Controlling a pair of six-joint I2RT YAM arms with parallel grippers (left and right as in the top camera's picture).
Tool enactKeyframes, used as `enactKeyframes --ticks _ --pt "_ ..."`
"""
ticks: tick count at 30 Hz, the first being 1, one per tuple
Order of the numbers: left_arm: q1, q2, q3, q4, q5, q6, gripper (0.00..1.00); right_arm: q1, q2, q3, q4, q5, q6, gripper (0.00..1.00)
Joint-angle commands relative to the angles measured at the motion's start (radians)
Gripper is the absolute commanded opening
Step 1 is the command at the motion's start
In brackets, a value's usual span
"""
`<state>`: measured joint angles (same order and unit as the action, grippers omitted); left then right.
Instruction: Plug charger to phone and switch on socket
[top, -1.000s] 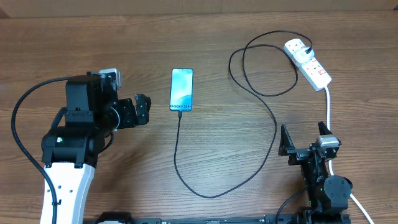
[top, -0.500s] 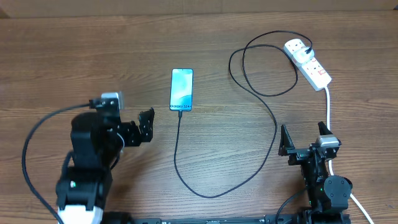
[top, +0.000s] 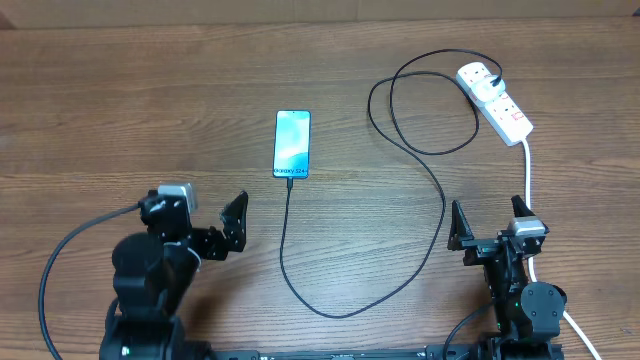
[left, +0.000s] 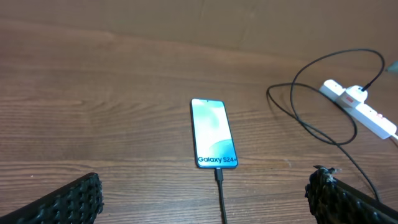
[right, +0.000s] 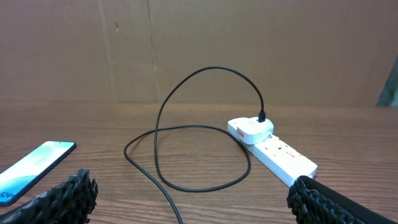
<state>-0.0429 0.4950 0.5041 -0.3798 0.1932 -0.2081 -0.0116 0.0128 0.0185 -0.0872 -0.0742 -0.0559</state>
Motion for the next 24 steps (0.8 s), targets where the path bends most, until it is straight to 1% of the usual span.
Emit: enactKeyframes --ticks 1,14,20,24 --pt "0.005 -0.072 -0.042 0.005 -0.023 -0.005 1.00 0.005 -0.010 -0.010 0.006 0.003 0.003 1.00" --pt "0.029 -0.338 -0.211 0.076 -0.021 -0.006 1.00 0.005 -0.010 -0.010 0.006 0.003 0.003 1.00" --pt "0.030 -0.387 -0.278 0.153 -0.017 -0.006 1.00 0.005 -0.010 -0.010 0.006 0.003 0.003 1.00" --pt "0.030 -0.421 -0.312 0.161 -0.017 -0.006 1.00 0.005 -0.010 -0.010 0.006 0.002 0.003 1.00"
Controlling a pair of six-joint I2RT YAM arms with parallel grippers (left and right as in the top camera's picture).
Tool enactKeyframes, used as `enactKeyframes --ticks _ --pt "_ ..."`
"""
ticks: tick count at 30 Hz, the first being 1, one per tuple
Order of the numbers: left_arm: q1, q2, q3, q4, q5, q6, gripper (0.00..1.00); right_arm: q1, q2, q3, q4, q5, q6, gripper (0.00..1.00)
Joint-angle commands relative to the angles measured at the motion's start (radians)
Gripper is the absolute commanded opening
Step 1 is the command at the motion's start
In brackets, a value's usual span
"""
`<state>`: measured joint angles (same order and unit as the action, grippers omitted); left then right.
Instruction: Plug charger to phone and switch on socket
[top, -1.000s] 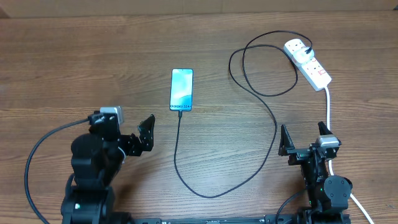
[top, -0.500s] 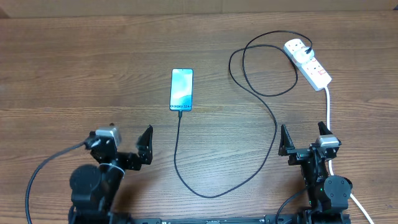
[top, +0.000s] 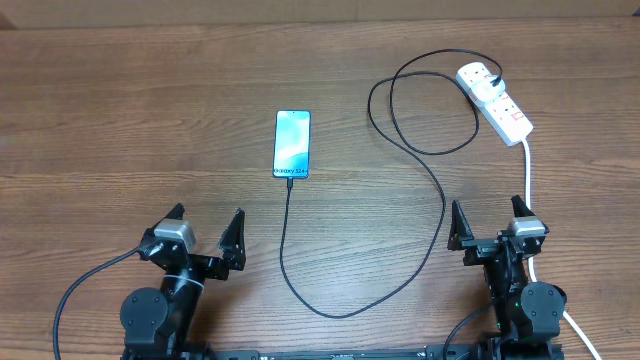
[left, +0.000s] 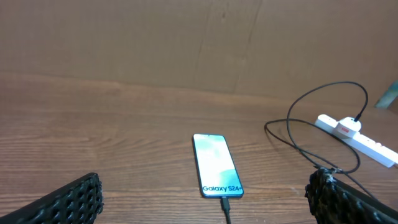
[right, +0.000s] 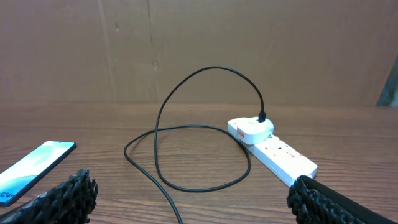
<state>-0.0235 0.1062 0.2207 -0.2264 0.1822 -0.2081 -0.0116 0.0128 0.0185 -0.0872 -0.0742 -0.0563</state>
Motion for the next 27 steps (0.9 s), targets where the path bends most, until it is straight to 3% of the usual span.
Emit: enactKeyframes --ticks 1,14,27 --pt "0.010 -0.043 -0.039 0.016 -0.006 -0.006 1.00 0.005 -0.010 -0.010 0.006 0.002 0.003 1.00" --pt "0.010 -0.103 -0.216 0.250 -0.006 -0.010 1.00 0.005 -0.010 -0.010 0.006 0.002 0.003 1.00" --pt "0.010 -0.103 -0.216 0.175 -0.188 -0.010 1.00 0.005 -0.010 -0.010 0.006 0.003 0.003 1.00"
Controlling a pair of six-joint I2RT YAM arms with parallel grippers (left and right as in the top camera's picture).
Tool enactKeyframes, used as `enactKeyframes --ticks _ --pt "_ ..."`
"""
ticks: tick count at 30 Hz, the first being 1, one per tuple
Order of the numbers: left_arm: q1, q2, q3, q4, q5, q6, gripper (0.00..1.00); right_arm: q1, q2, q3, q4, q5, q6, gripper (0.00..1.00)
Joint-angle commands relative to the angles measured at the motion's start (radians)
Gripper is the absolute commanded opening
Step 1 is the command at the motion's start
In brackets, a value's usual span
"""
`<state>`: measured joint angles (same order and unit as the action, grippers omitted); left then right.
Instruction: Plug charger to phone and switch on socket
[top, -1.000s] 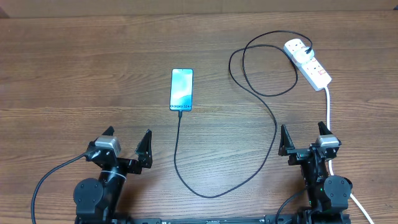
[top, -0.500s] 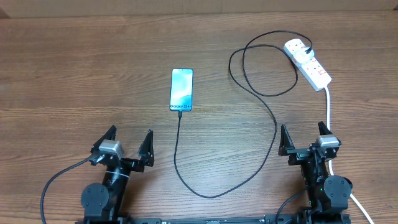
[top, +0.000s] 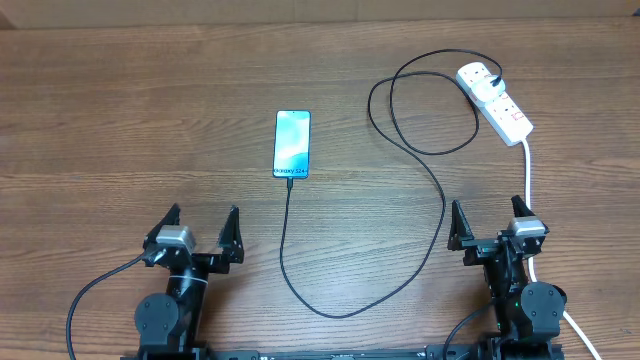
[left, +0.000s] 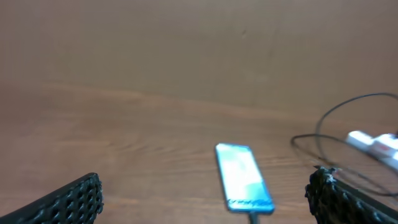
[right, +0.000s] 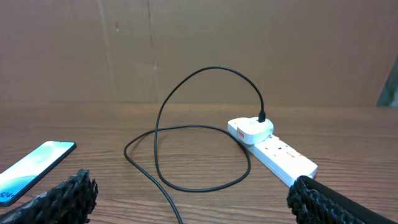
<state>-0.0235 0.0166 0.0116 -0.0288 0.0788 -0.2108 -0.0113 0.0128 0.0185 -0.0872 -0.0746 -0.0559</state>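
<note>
The phone lies face up on the wooden table, screen lit, with the black charger cable plugged into its near end. The cable loops right and ends at a white charger plug seated in the white socket strip at the far right. My left gripper is open near the table's front left, well short of the phone. My right gripper is open at the front right, facing the strip from a distance.
A white mains lead runs from the strip toward the right arm. A brown cardboard wall backs the table. The cable's big loop lies between the right gripper and the strip.
My left gripper has pulled slightly further back and turned a little; its view is blurred and the phone sits more to the right. The right arm, phone and cable are unchanged.
First my left arm stood turned, its open gripper angled toward the phone, cable plugged in. Then it had drawn back to the front left, facing forward. Now it sits a little further back still. The right gripper stayed open and still throughout.
</note>
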Motion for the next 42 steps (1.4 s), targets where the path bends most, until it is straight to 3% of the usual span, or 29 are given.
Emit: enactKeyframes --ticks 1,15,42 --pt "0.010 -0.014 -0.007 -0.042 -0.096 -0.006 1.00 0.005 -0.010 -0.010 0.006 0.003 0.003 1.00" --pt "0.010 -0.014 -0.007 -0.049 -0.104 0.206 1.00 0.005 -0.010 -0.010 0.006 0.003 0.003 1.00" --pt "0.010 -0.013 -0.007 -0.049 -0.089 0.208 1.00 0.005 -0.010 -0.010 0.006 0.003 0.003 1.00"
